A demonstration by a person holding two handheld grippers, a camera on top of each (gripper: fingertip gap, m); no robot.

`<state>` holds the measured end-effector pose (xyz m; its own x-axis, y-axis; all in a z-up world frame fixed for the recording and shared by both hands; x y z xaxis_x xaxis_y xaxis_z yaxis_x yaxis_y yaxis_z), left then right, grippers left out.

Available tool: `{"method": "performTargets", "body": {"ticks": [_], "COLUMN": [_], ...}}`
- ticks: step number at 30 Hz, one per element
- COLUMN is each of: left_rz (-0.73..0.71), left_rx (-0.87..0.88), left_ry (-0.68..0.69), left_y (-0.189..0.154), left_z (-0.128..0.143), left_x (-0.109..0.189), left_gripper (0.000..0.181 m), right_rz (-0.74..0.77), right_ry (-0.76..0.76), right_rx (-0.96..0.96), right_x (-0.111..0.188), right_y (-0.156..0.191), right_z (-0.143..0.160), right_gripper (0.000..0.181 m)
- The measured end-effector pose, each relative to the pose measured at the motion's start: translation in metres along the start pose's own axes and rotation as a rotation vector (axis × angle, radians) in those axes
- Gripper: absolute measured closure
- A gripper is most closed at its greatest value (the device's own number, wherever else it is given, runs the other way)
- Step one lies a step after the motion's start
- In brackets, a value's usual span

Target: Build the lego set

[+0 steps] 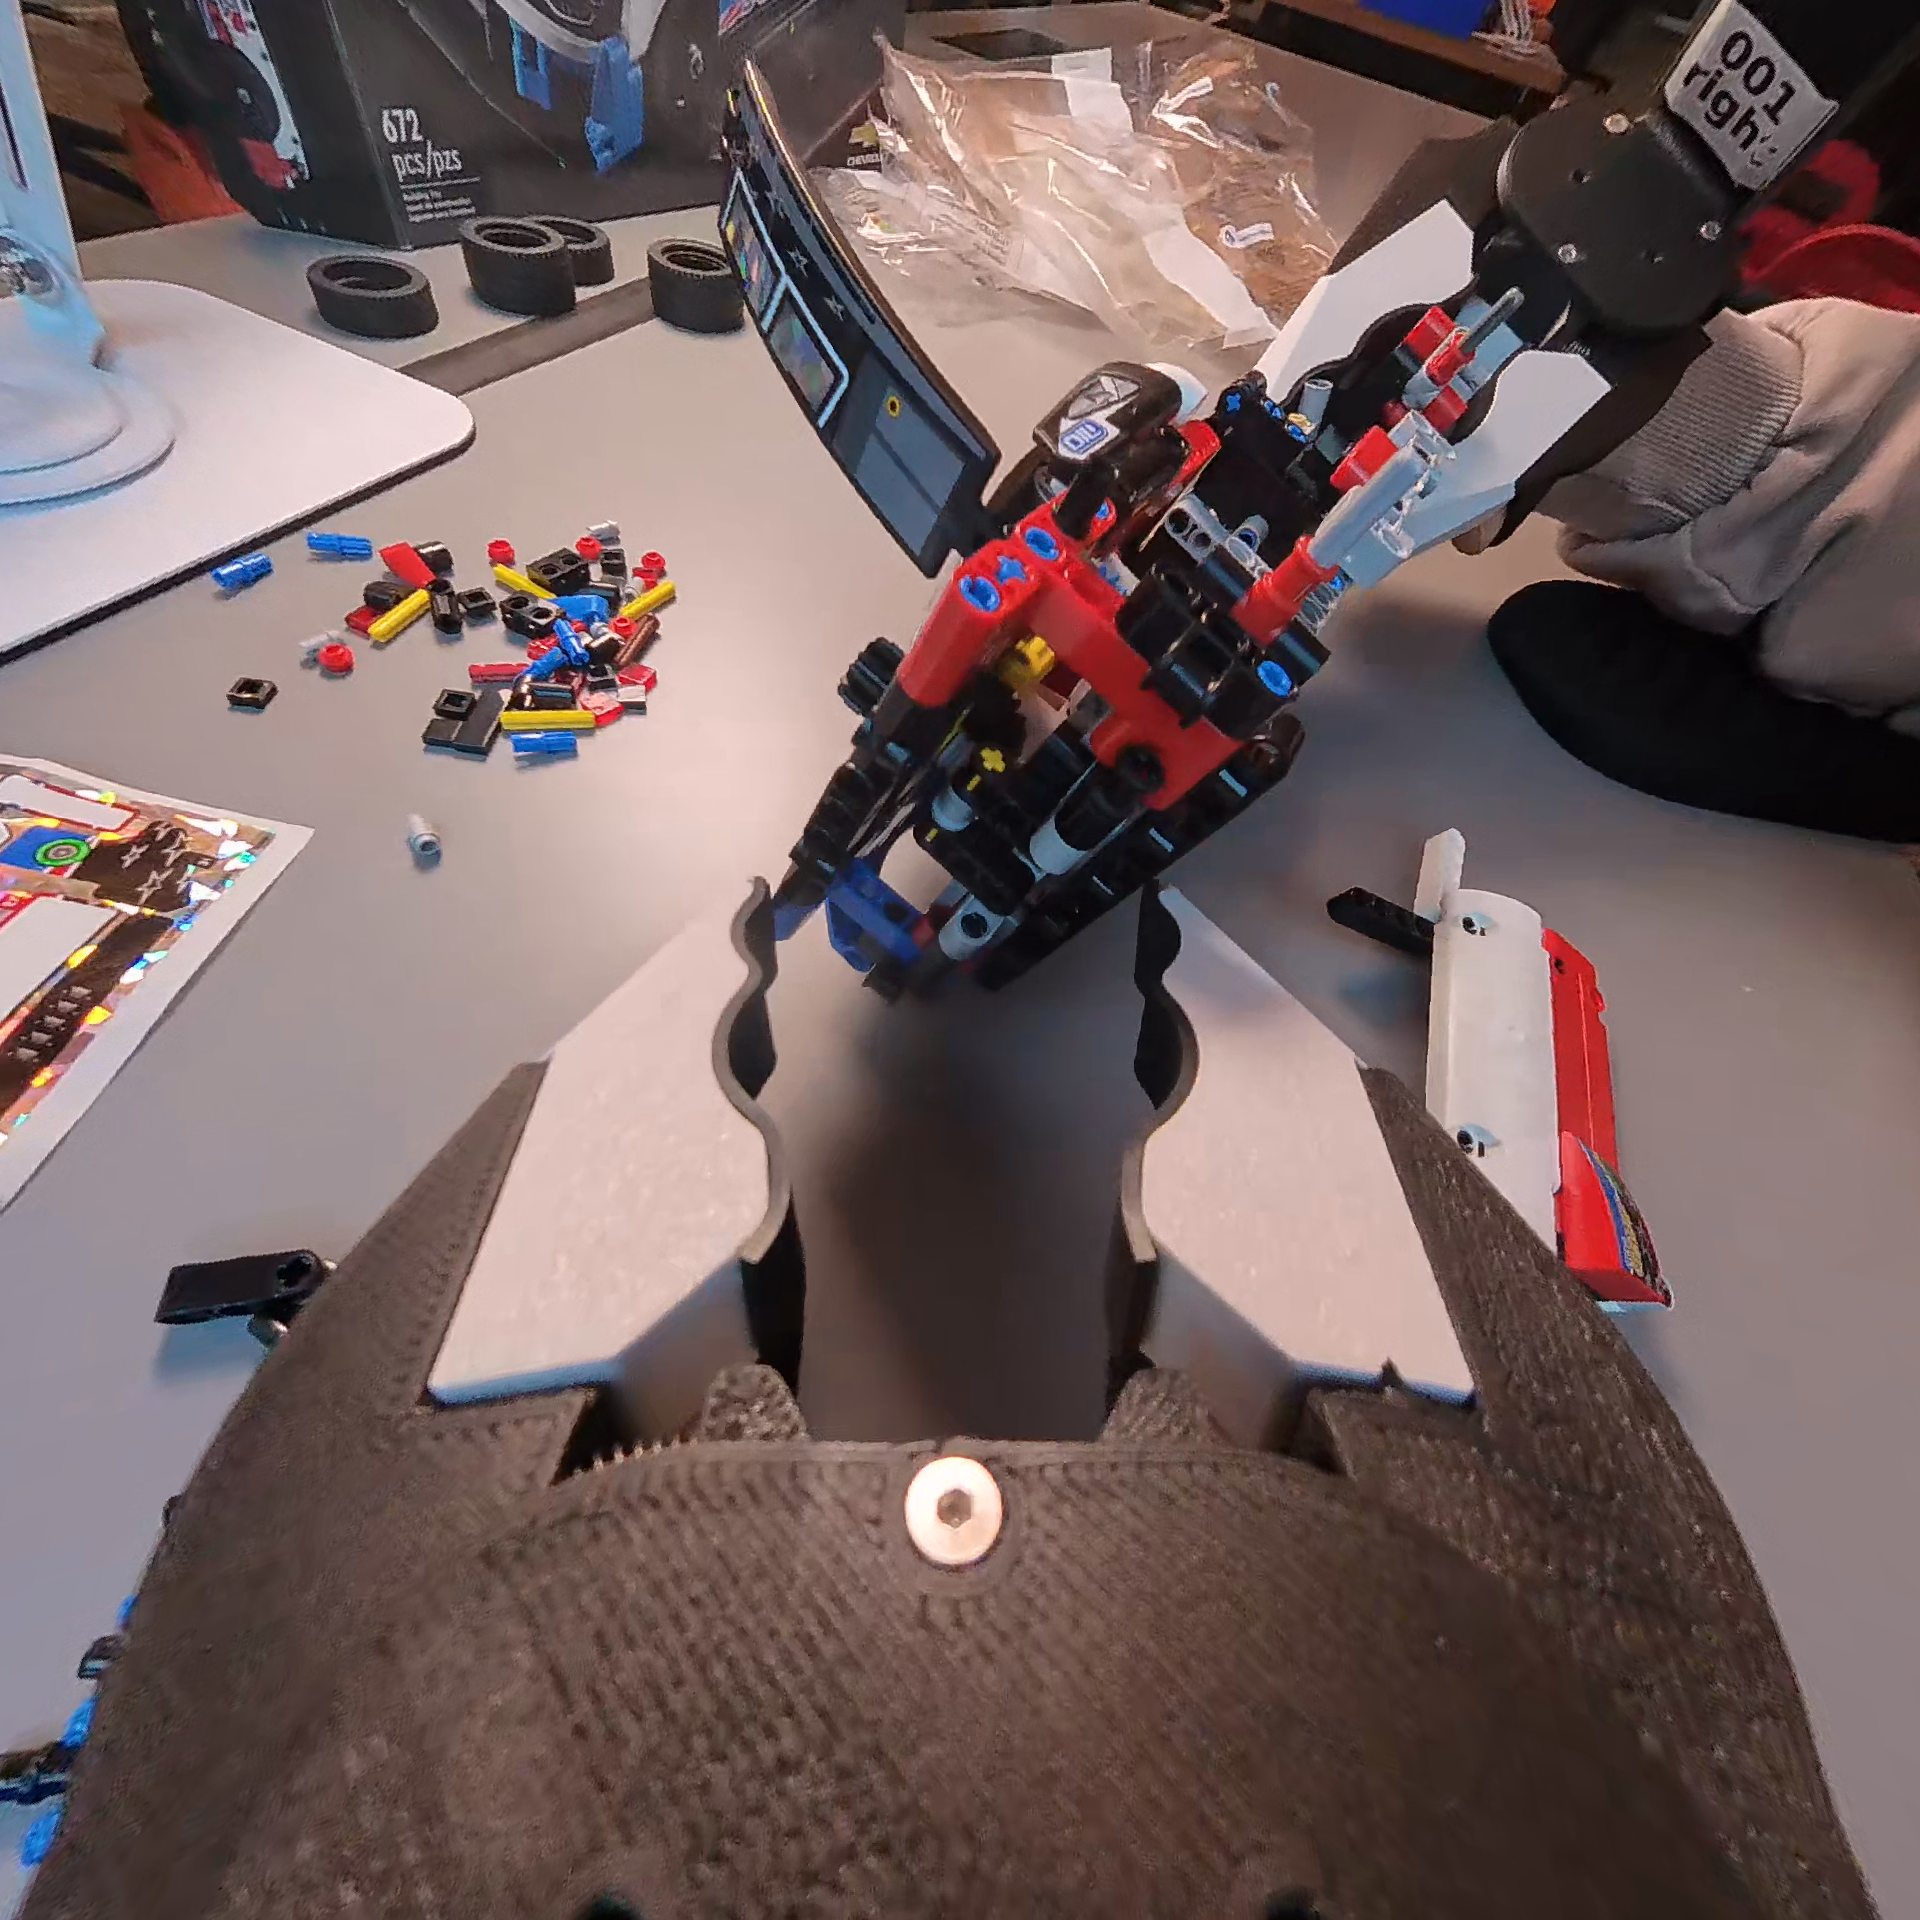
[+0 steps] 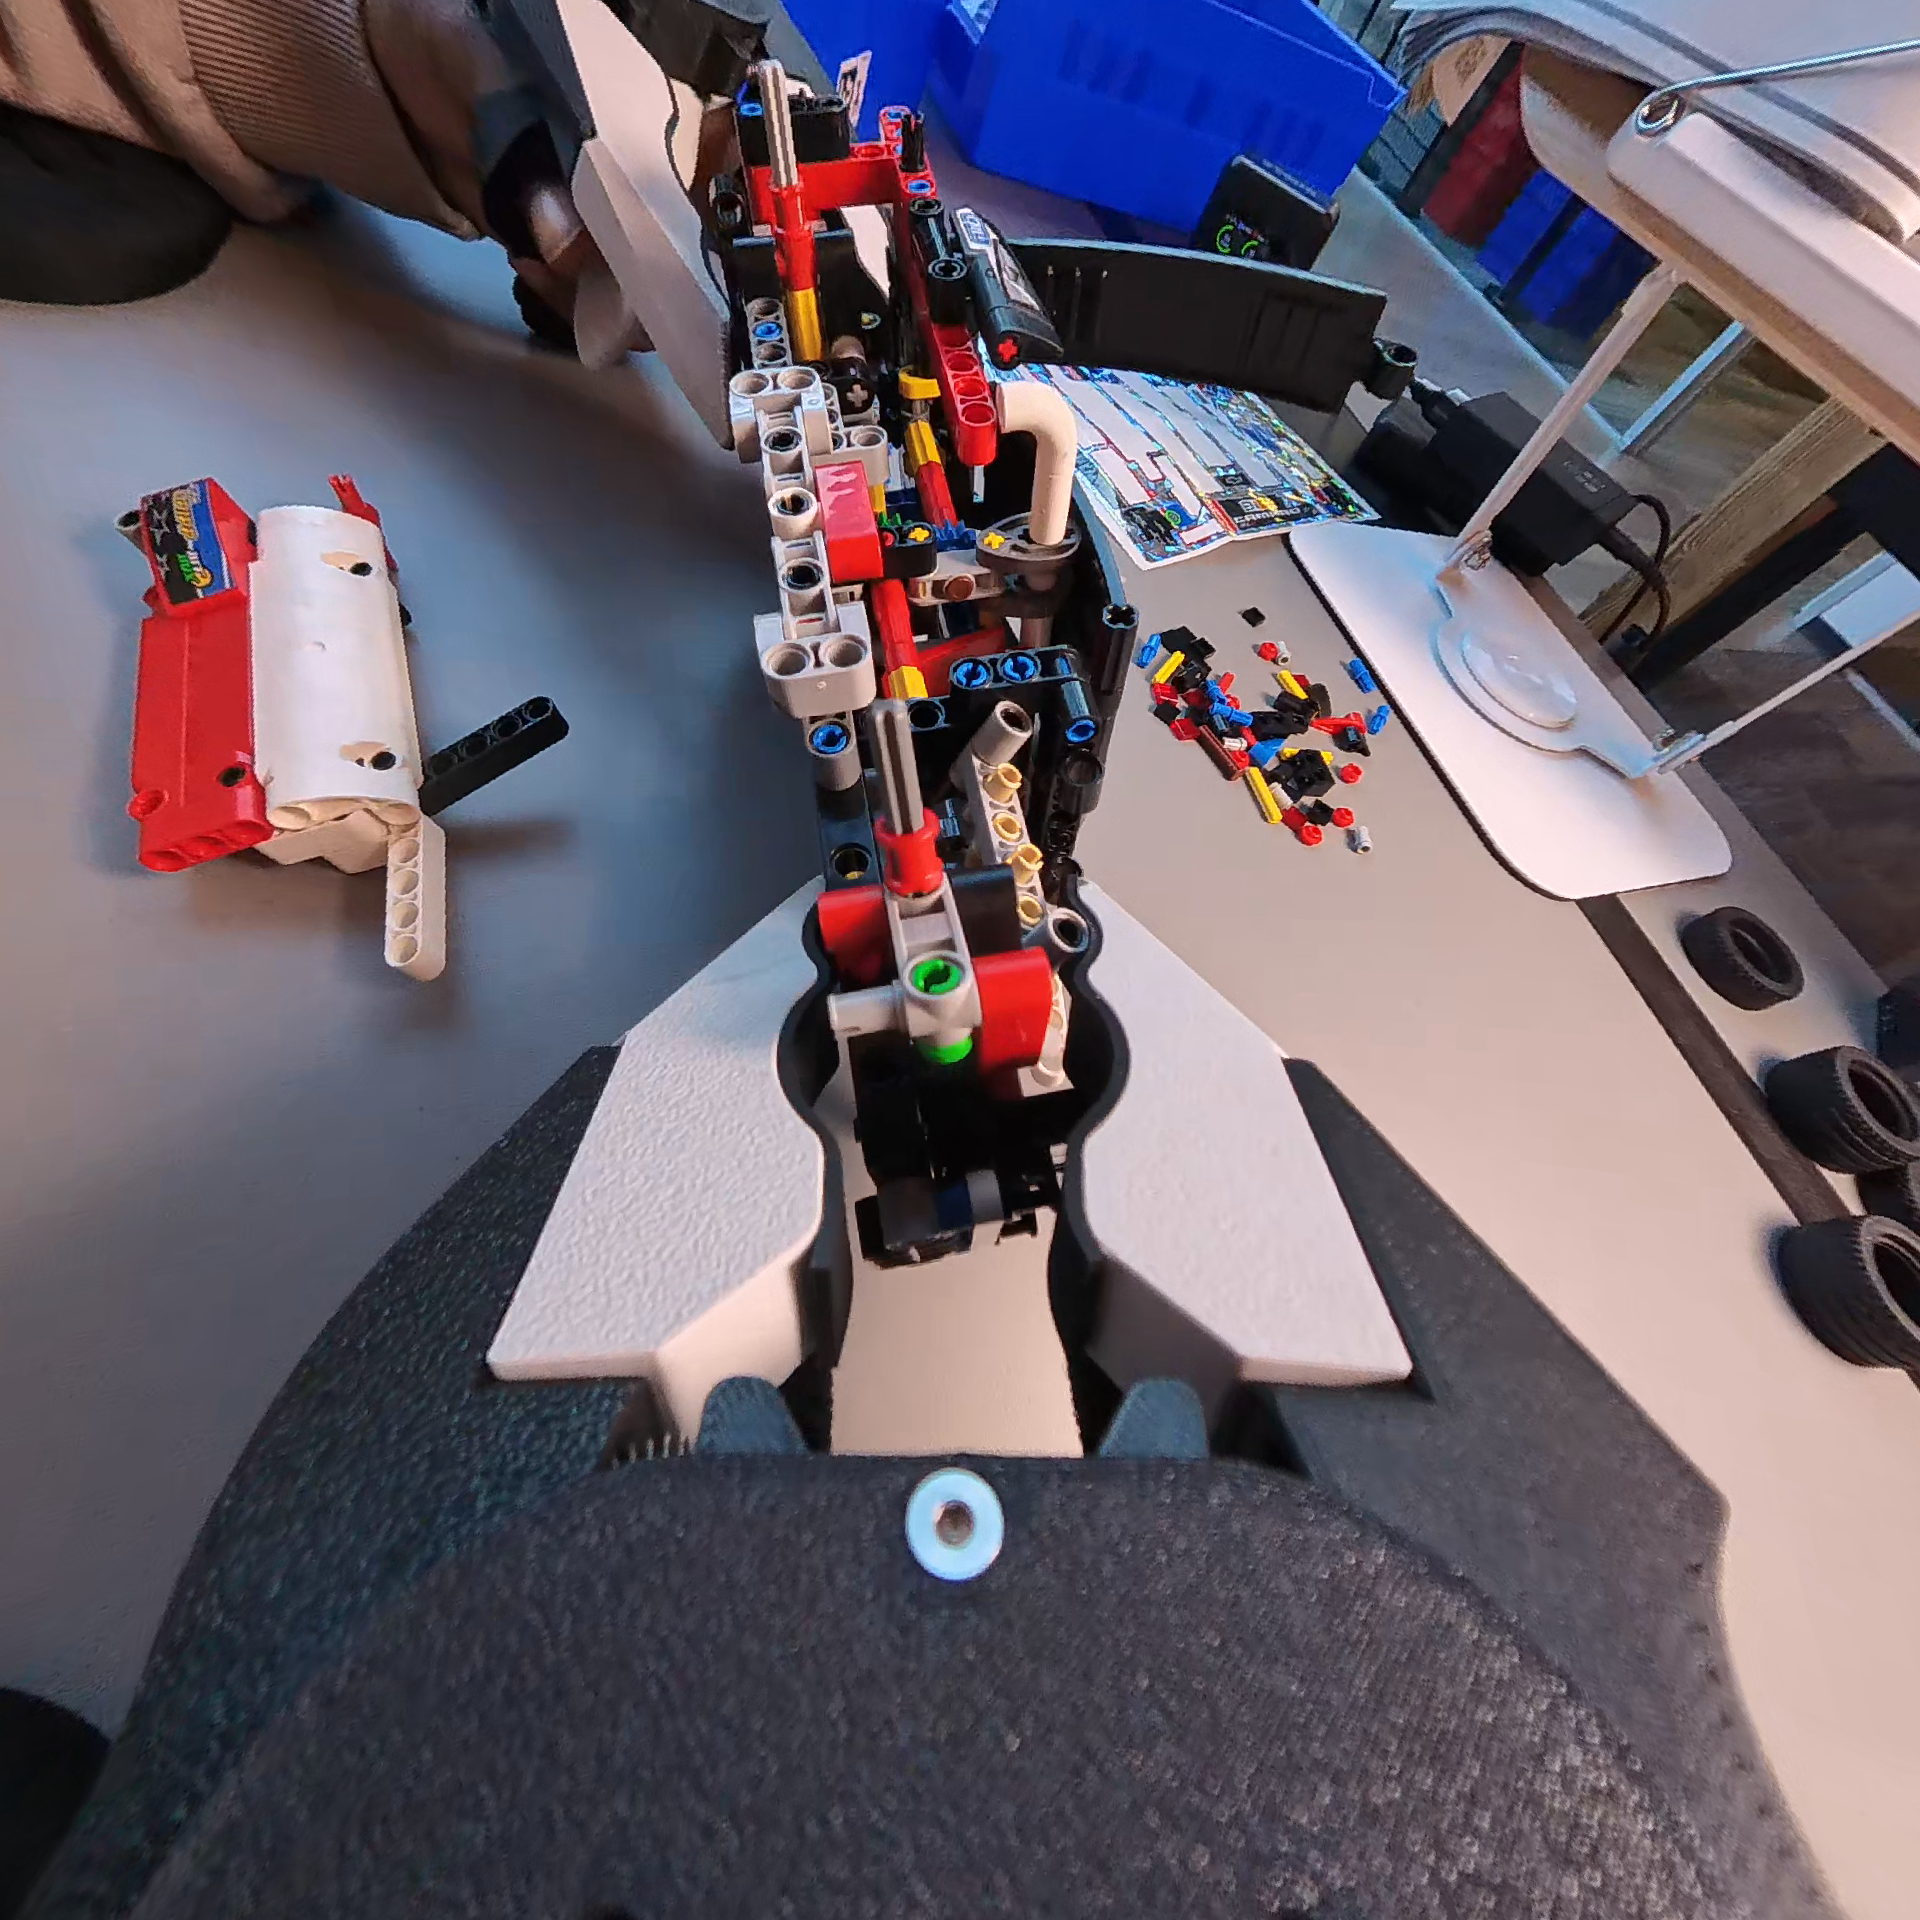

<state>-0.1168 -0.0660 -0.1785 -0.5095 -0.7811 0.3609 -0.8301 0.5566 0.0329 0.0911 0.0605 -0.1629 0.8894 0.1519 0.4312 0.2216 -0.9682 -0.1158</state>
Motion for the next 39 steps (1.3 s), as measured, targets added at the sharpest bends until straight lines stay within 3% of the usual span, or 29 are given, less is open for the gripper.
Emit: {"method": "performTargets", "body": {"ticks": [8, 15, 21, 26, 39], "left_rz": [-0.014, -0.014, -0.03, -0.047, -0.022], "left_rx": [0.015, -0.023, -0.08, -0.037, -0.159], "left_ry": [-0.023, -0.08, -0.029, -0.043, -0.053], "left_y": [0.002, 0.001, -0.003, 0.0, -0.013], "left_z": [-0.003, -0.008, -0.004, -0.006, -0.013], "left_x": [0.004, 0.006, -0.001, -0.002, -0.015], "left_gripper": [0.115, 0.101, 0.097, 0.096, 0.096], "right_rz": [-0.01, -0.024, -0.028, -0.029, -0.044], "right_ry": [-0.016, -0.028, -0.03, -0.032, -0.052], "right_rx": [-0.013, -0.01, -0.003, 0.003, 0.026], "right_x": [0.0, 0.001, 0.004, 0.006, 0.007], "right_y": [-0.001, 0.0, 0.0, 0.0, 0.004], "right_z": [0.001, 0.001, 0.002, 0.004, 0.004], "right_gripper": [0.144, 0.144, 0.145, 0.145, 0.146]}}
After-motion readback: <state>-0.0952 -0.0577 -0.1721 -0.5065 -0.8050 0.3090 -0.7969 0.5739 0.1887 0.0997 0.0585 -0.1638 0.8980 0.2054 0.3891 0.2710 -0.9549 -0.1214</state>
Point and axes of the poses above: each gripper's, where its closed fingertips meet, x back along the fingers, z out of its underside, y = z × x across the jaws, the point moved 6 cm from there along x, back along the fingers, and after that the axes turned 13 degrees about -x, right-handed, at the moved point
